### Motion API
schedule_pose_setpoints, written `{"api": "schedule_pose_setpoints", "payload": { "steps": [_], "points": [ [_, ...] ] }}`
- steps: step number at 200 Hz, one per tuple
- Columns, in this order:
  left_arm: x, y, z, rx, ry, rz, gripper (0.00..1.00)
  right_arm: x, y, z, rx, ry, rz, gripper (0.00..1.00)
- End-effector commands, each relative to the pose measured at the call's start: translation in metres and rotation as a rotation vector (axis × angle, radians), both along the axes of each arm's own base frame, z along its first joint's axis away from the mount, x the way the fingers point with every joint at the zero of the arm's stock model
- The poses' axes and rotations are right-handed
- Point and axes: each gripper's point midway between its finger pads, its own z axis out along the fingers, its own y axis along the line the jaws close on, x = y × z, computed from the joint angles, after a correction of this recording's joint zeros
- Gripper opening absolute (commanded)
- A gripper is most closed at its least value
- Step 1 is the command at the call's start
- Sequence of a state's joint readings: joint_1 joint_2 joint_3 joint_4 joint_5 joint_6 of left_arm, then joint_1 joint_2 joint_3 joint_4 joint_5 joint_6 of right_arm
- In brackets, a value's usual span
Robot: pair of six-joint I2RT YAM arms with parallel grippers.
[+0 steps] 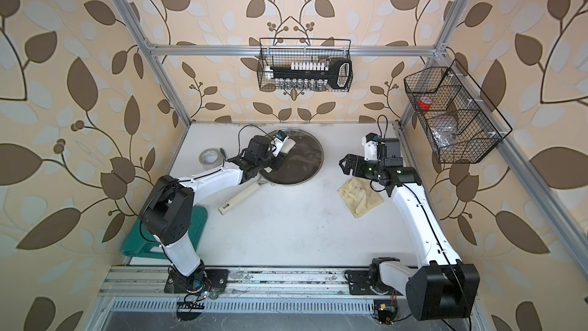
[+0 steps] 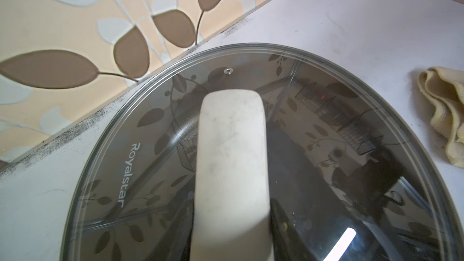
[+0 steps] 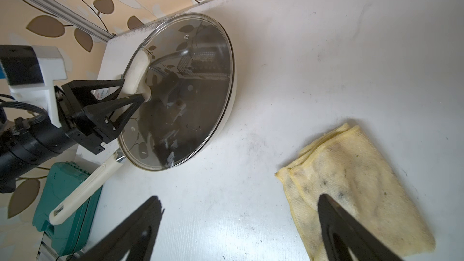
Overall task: Wipe the pot lid with a cloth
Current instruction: Place the pot lid on the cooking pot.
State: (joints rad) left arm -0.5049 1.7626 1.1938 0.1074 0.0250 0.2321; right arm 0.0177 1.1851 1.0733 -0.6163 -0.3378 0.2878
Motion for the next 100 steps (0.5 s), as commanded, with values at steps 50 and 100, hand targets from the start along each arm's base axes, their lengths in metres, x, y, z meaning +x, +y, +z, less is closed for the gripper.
{"api": "schedule_pose_setpoints", "payload": {
  "steps": [50,100],
  "points": [
    [0.016,-0.007,0.084,-0.253,-0.161,0.025,0.00,0.001,0.003,0.001,0.008,-0.002,0.007,0.96],
    [0.017,-0.007,0.076,-0.305,-0.130,0.054,0.15,0.002,0.005,0.001,0.015,-0.002,0.012,0.96]
  ]
}}
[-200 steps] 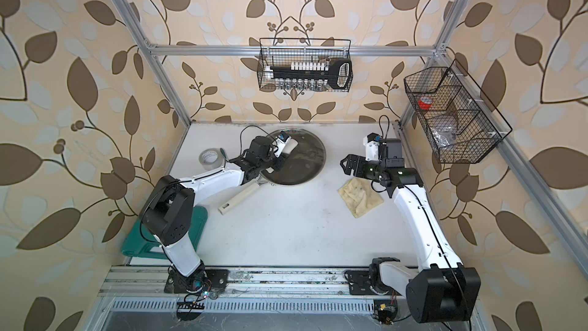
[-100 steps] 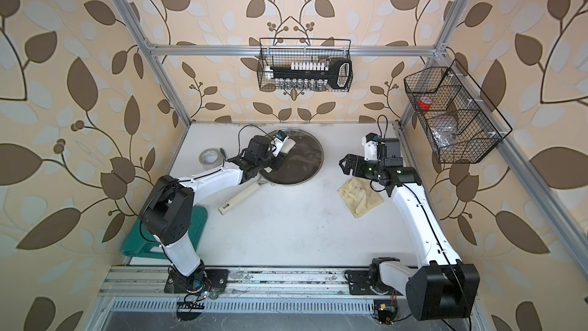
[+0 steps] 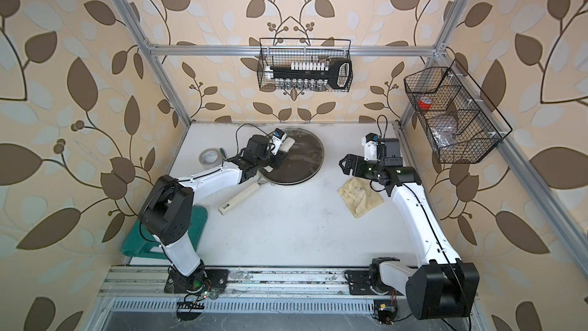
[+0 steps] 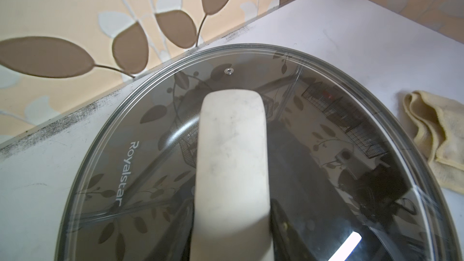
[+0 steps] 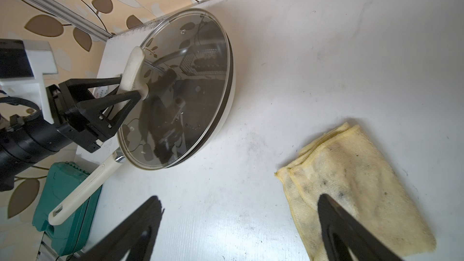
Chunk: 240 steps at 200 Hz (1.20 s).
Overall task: Wipe the pot lid with a cloth
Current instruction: Place the pot lid on the cooking pot.
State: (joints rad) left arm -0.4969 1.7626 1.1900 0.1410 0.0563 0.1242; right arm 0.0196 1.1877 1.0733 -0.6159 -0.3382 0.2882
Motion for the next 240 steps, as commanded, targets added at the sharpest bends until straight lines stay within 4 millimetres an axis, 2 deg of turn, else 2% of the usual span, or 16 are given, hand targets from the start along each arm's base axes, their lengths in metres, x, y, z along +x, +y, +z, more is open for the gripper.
{"api": "schedule_pose_setpoints", "payload": {
  "steps": [1,12,23,32,48,69,93,113,146,161,204,227,234,236,240],
  "points": [
    [0.015,-0.004,0.070,-0.190,-0.162,0.033,0.15,0.002,0.005,0.001,0.015,-0.004,0.010,0.96],
    [0.016,0.003,0.069,-0.146,-0.177,0.054,0.15,0.002,0.004,0.001,0.014,-0.004,0.009,0.96],
    [0.016,0.008,0.069,-0.095,-0.195,0.057,0.08,0.002,0.004,0.002,0.011,-0.004,0.009,0.96],
    [0.014,0.008,0.067,-0.039,-0.208,0.029,0.07,0.002,0.004,0.001,0.011,-0.003,0.008,0.96],
    [0.013,0.009,0.067,-0.011,-0.212,0.021,0.13,0.001,0.005,0.001,0.013,-0.003,0.011,0.96],
    [0.008,0.004,0.067,-0.030,-0.199,-0.010,0.17,0.001,0.004,0.001,0.010,-0.001,0.009,0.96],
    [0.005,-0.001,0.065,-0.078,-0.167,-0.026,0.41,0.000,0.004,0.002,0.012,-0.001,0.010,0.96],
    [0.002,-0.007,0.064,-0.092,-0.151,-0.043,0.70,-0.001,0.004,0.001,0.010,0.000,0.009,0.96],
    [-0.001,-0.004,0.078,-0.081,-0.173,-0.038,0.86,-0.001,0.004,0.003,0.007,-0.007,0.006,0.96],
    [-0.003,0.001,0.086,-0.073,-0.191,-0.023,0.98,0.000,0.004,0.004,0.011,-0.007,0.010,0.96],
    [-0.014,0.024,0.115,-0.106,-0.187,0.078,0.99,0.005,0.002,0.007,-0.007,-0.032,0.007,0.96],
    [-0.029,0.043,0.123,-0.109,-0.144,0.137,0.99,0.012,-0.007,0.012,-0.049,-0.071,-0.034,0.96],
    [-0.034,0.048,0.118,-0.098,-0.122,0.153,0.99,0.015,-0.011,0.014,-0.068,-0.090,-0.046,0.96],
    [-0.039,0.053,0.129,-0.111,-0.142,0.158,0.99,0.015,-0.012,0.014,-0.074,-0.095,-0.050,0.96],
    [-0.043,0.057,0.127,-0.107,-0.137,0.167,0.99,0.017,-0.014,0.015,-0.087,-0.108,-0.056,0.96]
  ]
}}
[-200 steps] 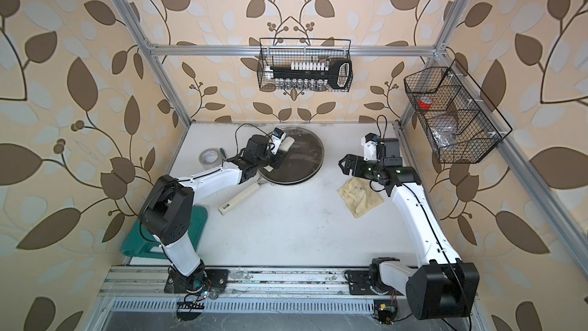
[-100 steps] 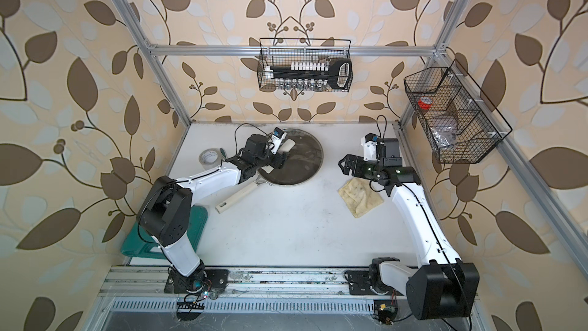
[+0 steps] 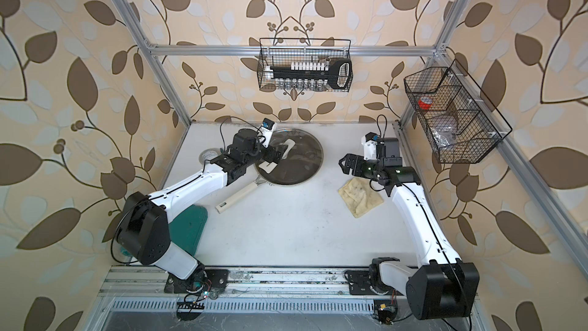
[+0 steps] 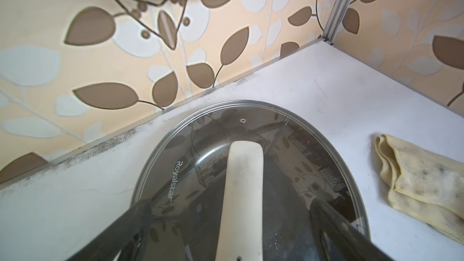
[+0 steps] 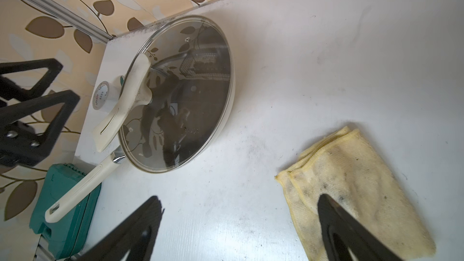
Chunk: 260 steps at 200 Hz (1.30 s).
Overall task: Wipe the pot lid with a cloth
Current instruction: Place the pot lid on the cooking pot, then reset both arms
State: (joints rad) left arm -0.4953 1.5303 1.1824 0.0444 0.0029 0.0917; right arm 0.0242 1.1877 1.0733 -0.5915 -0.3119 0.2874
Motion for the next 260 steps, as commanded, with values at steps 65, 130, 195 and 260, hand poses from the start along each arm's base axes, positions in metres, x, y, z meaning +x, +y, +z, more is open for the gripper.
{"api": "schedule_pose_setpoints", "payload": {
  "steps": [65,130,195,260],
  "points": [
    [-0.062,0.131,0.004,-0.004,0.010,0.299,0.99,0.032,-0.036,0.003,-0.237,-0.243,-0.100,0.96],
    [-0.070,0.232,-0.052,-0.070,0.038,0.553,0.99,0.029,-0.051,-0.042,-0.380,-0.301,-0.105,0.96],
    [-0.083,0.252,-0.105,-0.141,-0.009,0.592,0.99,0.033,-0.072,-0.081,-0.449,-0.345,-0.189,0.96],
    [-0.071,0.256,-0.135,-0.174,-0.049,0.620,0.99,0.050,-0.074,-0.106,-0.440,-0.384,-0.205,0.96]
  ]
}}
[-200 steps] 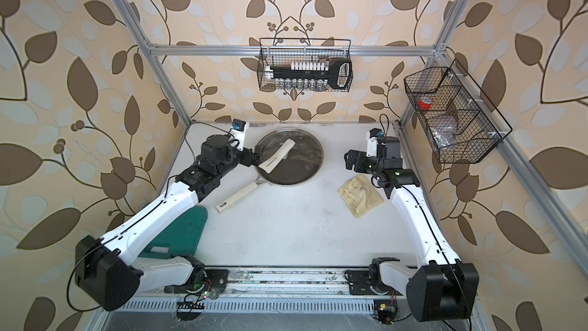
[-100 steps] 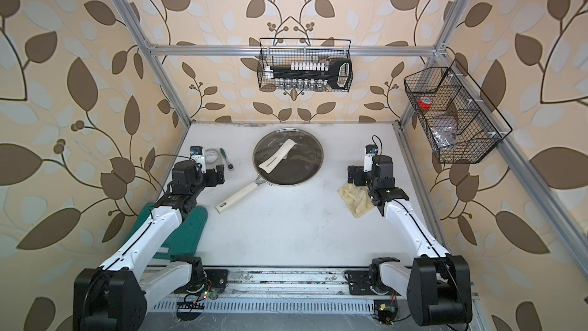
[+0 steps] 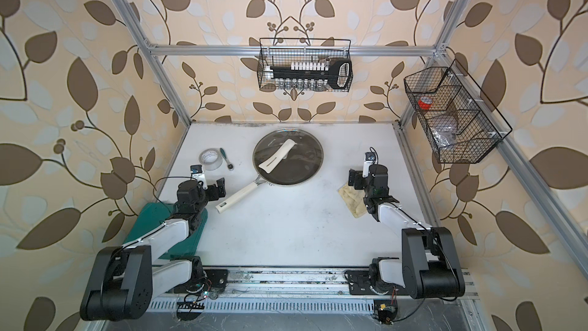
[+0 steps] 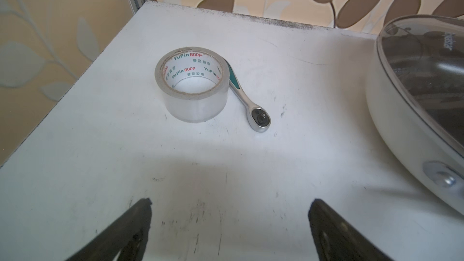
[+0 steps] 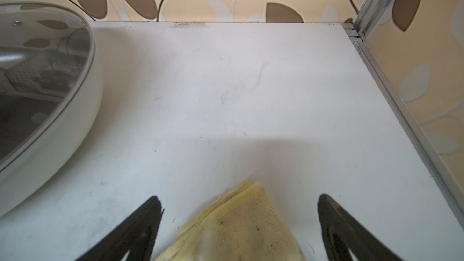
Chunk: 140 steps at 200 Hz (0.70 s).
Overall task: Wipe the pot lid with a cloth
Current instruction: Reset both arms
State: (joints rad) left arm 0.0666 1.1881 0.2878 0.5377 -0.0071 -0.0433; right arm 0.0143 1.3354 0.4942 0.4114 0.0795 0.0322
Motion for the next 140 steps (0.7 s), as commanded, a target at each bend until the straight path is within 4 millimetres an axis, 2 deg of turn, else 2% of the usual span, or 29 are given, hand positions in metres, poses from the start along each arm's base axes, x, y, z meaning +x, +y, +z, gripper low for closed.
{"api": "schedule_pose_setpoints", "payload": {
  "steps": [1,48,51,65,90,140],
  "points": [
    [0.016,0.000,0.023,-0.025,-0.144,0.006,0.99,0.008,-0.005,0.007,-0.014,-0.078,-0.014,0.96],
    [0.032,-0.011,-0.003,-0.031,-0.092,-0.070,0.99,0.009,-0.001,-0.015,-0.008,-0.090,0.012,0.96],
    [0.033,-0.013,-0.013,-0.033,-0.068,-0.080,0.99,0.009,0.000,-0.016,-0.008,-0.092,0.014,0.96],
    [0.039,-0.017,-0.021,-0.034,-0.014,-0.109,0.99,0.010,0.002,-0.020,-0.004,-0.092,0.028,0.96],
    [0.044,-0.024,-0.024,0.015,0.027,-0.109,0.99,0.011,0.001,-0.022,0.001,-0.086,0.027,0.96],
    [0.043,-0.025,-0.021,0.017,0.014,-0.111,0.99,0.010,0.001,-0.022,0.001,-0.086,0.029,0.96]
  ]
}}
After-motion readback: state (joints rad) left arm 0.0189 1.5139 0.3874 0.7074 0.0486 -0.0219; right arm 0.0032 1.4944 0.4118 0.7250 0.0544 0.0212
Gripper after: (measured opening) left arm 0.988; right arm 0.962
